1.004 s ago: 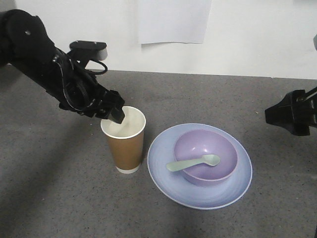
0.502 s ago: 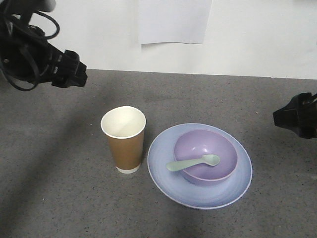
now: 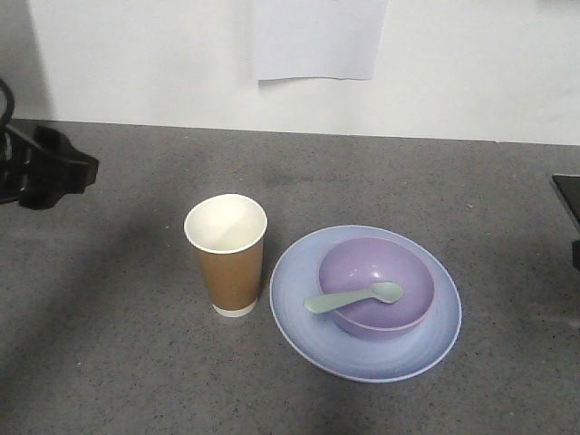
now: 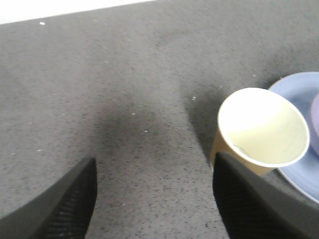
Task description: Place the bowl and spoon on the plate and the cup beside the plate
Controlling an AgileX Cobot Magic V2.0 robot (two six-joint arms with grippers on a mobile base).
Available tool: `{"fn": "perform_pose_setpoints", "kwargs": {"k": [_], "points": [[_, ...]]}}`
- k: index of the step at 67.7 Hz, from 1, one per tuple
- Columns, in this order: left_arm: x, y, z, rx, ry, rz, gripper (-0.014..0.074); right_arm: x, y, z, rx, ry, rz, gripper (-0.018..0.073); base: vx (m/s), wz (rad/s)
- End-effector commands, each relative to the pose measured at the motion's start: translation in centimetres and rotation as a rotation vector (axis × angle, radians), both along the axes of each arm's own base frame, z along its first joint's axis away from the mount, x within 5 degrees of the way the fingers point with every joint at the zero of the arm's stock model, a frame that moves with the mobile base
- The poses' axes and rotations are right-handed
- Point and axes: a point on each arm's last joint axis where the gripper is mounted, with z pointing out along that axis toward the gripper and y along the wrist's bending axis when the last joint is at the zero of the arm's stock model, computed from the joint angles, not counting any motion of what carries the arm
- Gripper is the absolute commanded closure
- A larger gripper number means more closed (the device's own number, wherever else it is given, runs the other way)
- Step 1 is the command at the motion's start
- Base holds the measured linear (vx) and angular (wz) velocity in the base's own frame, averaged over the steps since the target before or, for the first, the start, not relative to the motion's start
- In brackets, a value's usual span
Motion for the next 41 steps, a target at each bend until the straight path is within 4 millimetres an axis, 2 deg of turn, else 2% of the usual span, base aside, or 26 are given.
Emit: {"fn": "perform_pose_setpoints", "kwargs": {"k": [1,20,33,41], "points": [[-2.0,1.1,1.5,-0.043,-0.164,0.039,0.013,-1.0,-0.4,0.6,-0.004,-0.13,-0.013,0.0014,0.0,0.0],[-7.1,3.4,-0.1,-0.075,-0.256,0.087,0.013,-5.1,-1.0,-1.1,0.008,-0.26,-0.01,0.0014,0.0,0.0],[-10.2,4.6,-1.4,-0.12,-0.308,0.097,0.013,-6.8,-1.2,-1.6,0.029,-0.34,-0.013,0.0027,0.0,0.0],[-11.7,5.1,-2.0,-0.131,-0.341,0.095,0.0141,-7.4,-1.3,-1.5,0.033,-0.362,-0.013,0.0076,0.0,0.0]]}}
